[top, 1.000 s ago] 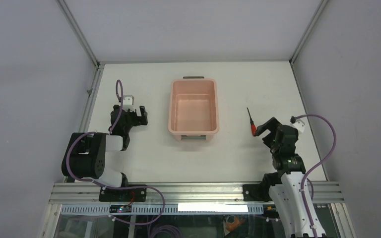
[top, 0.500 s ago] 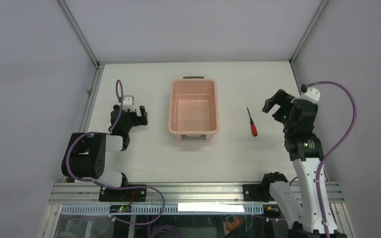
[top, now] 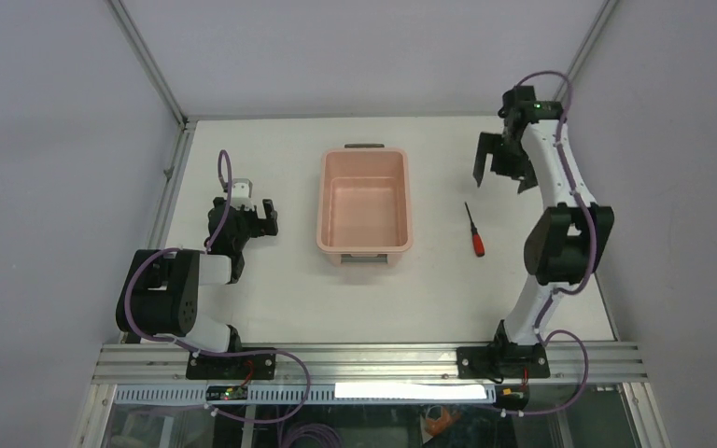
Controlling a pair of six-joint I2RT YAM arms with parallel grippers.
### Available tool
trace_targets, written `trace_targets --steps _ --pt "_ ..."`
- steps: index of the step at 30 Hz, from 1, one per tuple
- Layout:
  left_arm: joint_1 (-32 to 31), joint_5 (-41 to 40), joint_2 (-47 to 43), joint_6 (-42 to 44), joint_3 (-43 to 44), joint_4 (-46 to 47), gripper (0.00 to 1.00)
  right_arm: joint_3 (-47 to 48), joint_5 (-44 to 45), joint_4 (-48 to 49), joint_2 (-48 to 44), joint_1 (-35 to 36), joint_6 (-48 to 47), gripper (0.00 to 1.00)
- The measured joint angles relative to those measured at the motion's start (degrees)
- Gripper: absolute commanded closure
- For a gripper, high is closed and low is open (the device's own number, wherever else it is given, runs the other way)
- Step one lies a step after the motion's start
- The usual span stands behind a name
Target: Put the screwdriver in the bin
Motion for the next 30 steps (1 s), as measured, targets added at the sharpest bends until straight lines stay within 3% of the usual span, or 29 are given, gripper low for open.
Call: trace_targets --steps 4,8,16,19,23,24,30 --pt "0.0 0.0 0.0 0.0 0.0 0.0 0.01 -11.7 0.0 -2.7 7.9 0.0 -0.8 0.04" --pt "0.0 0.0 0.0 0.0 0.0 0.0 0.01 -19.3 -0.7 -1.4 10.0 0.1 -1.6 0.08" --pt "0.0 0.0 0.0 0.0 0.0 0.0 0.01 -23.7 -0.6 5.6 13.5 2.1 -2.0 0.17" --pt "0.0 0.0 0.0 0.0 0.0 0.0 0.01 -24.2 -0.6 7.4 15.4 3.2 -2.3 0.36" --pt "0.0 0.0 0.0 0.0 0.0 0.0 0.01 -24.1 -0.8 8.2 15.7 4.3 -3.1 0.92" --pt "0.0 0.0 0.0 0.0 0.0 0.0 0.01 -24.1 -0.7 8.5 15.8 4.6 -3.2 1.00" --pt "0.0 0.0 0.0 0.0 0.0 0.0 0.01 -21.6 0.0 5.8 15.8 4.6 -3.8 1.00"
